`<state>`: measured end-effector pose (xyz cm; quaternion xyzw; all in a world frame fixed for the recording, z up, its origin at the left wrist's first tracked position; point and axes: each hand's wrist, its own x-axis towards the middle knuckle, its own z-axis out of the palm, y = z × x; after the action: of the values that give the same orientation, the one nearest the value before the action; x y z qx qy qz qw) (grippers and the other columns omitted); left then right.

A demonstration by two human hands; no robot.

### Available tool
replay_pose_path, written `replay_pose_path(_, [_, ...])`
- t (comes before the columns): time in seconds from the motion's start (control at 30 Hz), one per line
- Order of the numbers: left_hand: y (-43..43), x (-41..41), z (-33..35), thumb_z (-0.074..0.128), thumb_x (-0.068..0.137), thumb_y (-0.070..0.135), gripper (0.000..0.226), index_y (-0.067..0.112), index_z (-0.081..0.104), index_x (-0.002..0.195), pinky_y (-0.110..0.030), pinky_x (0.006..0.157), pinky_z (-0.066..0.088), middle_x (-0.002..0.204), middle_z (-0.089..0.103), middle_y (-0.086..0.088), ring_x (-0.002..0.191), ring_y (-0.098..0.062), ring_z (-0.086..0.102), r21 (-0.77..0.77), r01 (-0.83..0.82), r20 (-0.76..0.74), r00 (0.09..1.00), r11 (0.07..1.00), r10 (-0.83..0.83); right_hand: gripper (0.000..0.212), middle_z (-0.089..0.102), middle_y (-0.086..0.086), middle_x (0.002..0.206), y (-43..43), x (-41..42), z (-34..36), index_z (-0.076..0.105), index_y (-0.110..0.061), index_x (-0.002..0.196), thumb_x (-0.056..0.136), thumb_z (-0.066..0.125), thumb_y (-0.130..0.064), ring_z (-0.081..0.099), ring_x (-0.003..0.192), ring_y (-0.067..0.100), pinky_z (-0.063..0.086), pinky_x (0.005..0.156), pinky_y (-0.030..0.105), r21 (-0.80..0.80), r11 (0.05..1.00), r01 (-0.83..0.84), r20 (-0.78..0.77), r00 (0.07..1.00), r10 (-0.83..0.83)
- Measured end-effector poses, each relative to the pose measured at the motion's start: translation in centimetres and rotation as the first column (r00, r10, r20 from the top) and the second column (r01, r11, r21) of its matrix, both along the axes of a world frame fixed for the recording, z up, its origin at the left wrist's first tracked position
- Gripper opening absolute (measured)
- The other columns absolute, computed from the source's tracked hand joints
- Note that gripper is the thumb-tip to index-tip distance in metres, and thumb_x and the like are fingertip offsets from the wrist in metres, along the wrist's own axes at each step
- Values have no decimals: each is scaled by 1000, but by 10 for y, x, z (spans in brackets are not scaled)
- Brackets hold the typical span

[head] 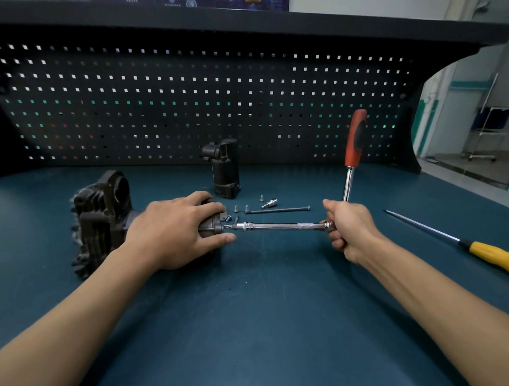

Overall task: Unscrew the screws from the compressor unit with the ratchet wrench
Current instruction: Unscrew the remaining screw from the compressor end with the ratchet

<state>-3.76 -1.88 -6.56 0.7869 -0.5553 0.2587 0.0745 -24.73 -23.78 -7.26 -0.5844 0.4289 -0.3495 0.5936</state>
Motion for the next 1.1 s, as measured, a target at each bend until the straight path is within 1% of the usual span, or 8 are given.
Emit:
replay_pose_path(0.2, [1,0,1,3,70,97,88,51,42,135,-32,69,41,141,42,25,110,-13,61,9,1,-6,1000,1000,-1,34,37,0,61,-2,2,0,38,-19,71,98,55,-29,26,36,9,19,33,19,-70,997,10,5,1000,-10])
replay_pose_path(0.5, [0,-1,1,1,73,94,85,51,41,135,-33,70,42,141,42,24,110,-14,61,6,-9,1,1000,1000,9,35,37,-1,59,-6,1,-1,39,-20,69,98,56,-29,26,33,8,19,32,19,-55,998,-1,1,1000,1])
replay_pose_path(0.67, [0,-2,-1,10,82,88,72,52,40,136,-34,70,45,141,45,20,117,-13,57,7,14,20,1000,1000,-14,37,37,-1,58,-7,1,2,38,-21,67,98,57,-29,25,34,7,18,32,19,-57,998,-17,2,1000,17])
replay_pose_path(0.77, [1,-6,-2,18,88,80,65,49,47,136,-35,82,50,143,48,16,127,-13,48,-8,54,53,997,999,-53,36,37,-1,59,-6,-1,3,38,-20,68,97,57,-28,24,34,7,18,32,19,-41,999,-29,-12,1000,29])
replay_pose_path(0.83, [1,-10,-2,25,92,71,58,43,58,131,-37,94,48,141,53,12,133,-15,43,-47,120,80,990,992,-116,37,42,-1,53,-5,-4,5,38,-19,67,97,57,-29,24,33,7,17,32,18,-25,998,-57,-41,998,56])
replay_pose_path(0.87, [1,-12,-2,26,93,67,56,42,61,128,-37,96,47,139,55,12,135,-15,43,-45,145,86,986,988,-141,38,46,-1,48,-5,-5,6,38,-19,66,97,57,-29,23,33,8,17,32,17,-17,997,-80,-63,995,79])
replay_pose_path(0.97, [1,-12,-2,21,95,64,56,42,63,125,-33,93,49,133,58,22,136,-9,42,-2,175,44,984,985,-175,43,56,8,48,-5,-7,13,35,-21,61,97,56,-32,21,33,8,15,31,14,59,980,-188,-131,972,195])
replay_pose_path(1.1, [1,-11,-4,24,97,59,51,41,64,120,-30,83,53,123,62,25,134,-10,48,-2,214,68,975,977,-214,48,57,8,56,-12,-14,17,38,-22,55,93,58,-43,20,29,4,14,28,11,285,893,-349,-145,905,400])
